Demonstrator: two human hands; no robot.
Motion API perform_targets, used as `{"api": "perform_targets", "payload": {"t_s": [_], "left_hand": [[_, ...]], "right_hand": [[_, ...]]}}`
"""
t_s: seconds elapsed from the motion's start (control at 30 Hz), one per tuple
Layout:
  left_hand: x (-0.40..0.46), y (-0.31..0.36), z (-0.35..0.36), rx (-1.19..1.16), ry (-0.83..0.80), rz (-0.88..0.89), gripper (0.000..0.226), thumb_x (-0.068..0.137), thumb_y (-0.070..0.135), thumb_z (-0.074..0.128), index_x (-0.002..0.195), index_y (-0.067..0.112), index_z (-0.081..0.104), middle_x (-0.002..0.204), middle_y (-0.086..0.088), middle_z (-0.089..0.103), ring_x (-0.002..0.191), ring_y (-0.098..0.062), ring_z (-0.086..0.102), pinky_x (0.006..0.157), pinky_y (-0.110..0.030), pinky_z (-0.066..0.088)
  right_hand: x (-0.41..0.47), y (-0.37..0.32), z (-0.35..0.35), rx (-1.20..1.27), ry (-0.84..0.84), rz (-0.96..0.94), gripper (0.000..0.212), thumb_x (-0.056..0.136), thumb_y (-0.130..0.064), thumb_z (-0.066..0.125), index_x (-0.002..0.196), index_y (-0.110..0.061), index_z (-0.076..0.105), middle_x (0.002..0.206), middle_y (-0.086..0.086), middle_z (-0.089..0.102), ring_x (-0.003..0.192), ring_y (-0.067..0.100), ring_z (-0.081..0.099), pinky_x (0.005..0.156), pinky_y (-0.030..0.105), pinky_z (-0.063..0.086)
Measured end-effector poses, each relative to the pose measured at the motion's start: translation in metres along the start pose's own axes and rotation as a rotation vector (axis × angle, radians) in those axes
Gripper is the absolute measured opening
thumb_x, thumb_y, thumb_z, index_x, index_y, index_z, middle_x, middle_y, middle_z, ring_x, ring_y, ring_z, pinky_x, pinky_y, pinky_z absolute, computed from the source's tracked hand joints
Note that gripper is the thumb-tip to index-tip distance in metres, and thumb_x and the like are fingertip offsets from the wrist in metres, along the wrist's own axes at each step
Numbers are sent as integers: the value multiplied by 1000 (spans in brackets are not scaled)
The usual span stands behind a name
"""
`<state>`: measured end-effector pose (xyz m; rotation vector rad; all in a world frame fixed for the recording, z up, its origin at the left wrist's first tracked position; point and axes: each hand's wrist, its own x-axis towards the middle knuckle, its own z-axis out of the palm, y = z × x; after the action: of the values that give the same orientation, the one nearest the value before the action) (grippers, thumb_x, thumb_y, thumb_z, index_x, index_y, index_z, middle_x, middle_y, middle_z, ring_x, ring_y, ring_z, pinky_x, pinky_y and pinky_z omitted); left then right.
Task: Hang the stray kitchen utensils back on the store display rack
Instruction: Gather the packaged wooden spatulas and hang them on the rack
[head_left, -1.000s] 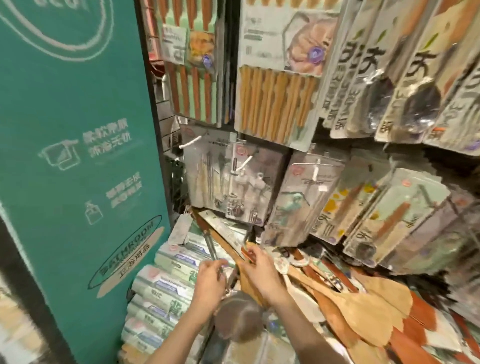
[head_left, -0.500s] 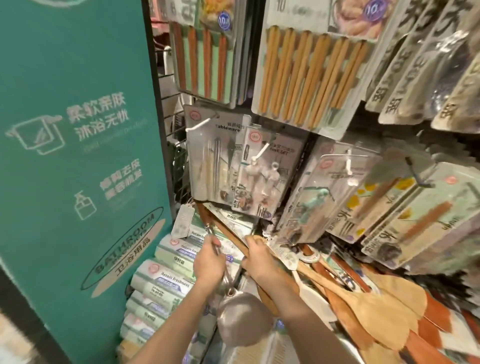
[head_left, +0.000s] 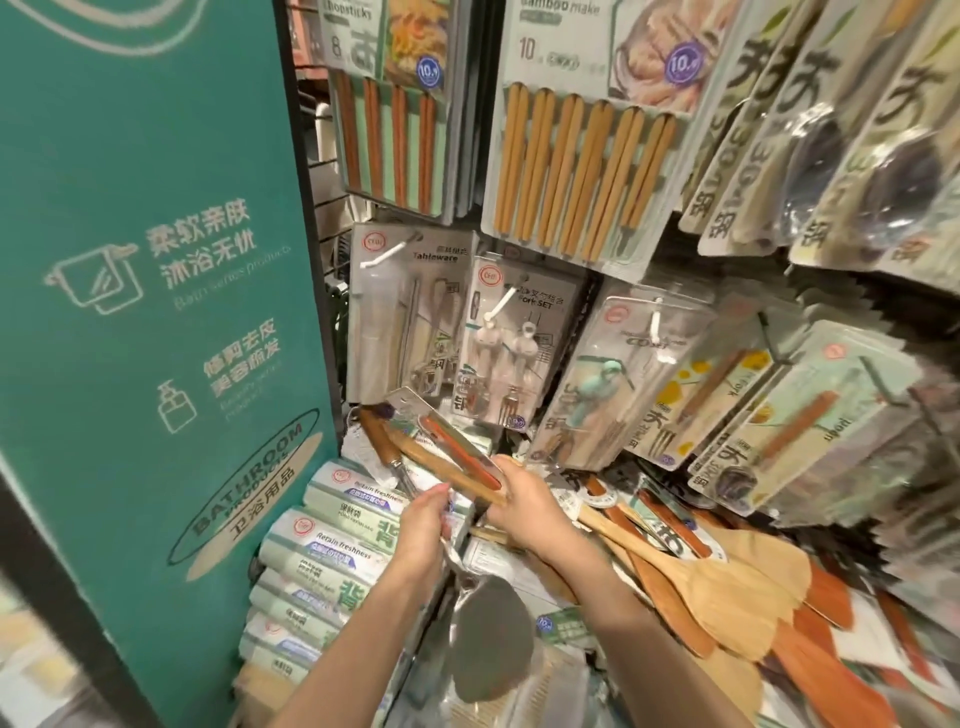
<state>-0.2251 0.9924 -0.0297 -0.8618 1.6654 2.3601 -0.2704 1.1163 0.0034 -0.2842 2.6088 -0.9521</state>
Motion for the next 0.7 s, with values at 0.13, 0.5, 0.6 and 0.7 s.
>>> {"api": "perform_targets", "payload": {"t_s": [0.13, 0.5, 0.6, 0.7], "left_hand": [[-13, -4, 12, -38, -187, 10, 52, 94, 44, 42, 125, 5, 54, 122, -15, 61, 113, -22, 57, 107, -42, 37], [-10, -5, 50, -362, -5, -95, 24, 100, 14, 33, 88, 8, 53, 68, -6, 53, 44, -9, 50, 44, -19, 42], [-15, -9, 54, -346, -13, -72, 28, 98, 14, 34, 75, 13, 50, 53, -1, 53, 39, -7, 52, 40, -17, 42], [-21, -16, 55, -300, -10, -60, 32, 101, 28, 34, 75, 16, 47, 57, -1, 49, 41, -10, 48, 48, -26, 39]], "right_hand": [[-11, 1, -6, 44, 17, -57, 62, 80, 1, 61, 137, -17, 44, 116, -2, 55, 92, 17, 63, 81, 31, 52], [-43, 8, -12, 208, 152, -109, 34, 91, -2, 53, 120, -18, 60, 113, 4, 68, 97, 4, 62, 77, 8, 45], [-58, 8, -28, 301, 199, -51, 38, 96, -5, 42, 131, -16, 53, 113, 6, 68, 105, 10, 63, 83, 20, 51], [-71, 10, -49, 390, 322, -30, 24, 88, -13, 59, 112, -10, 61, 106, 9, 69, 93, 16, 64, 80, 29, 51]]}}
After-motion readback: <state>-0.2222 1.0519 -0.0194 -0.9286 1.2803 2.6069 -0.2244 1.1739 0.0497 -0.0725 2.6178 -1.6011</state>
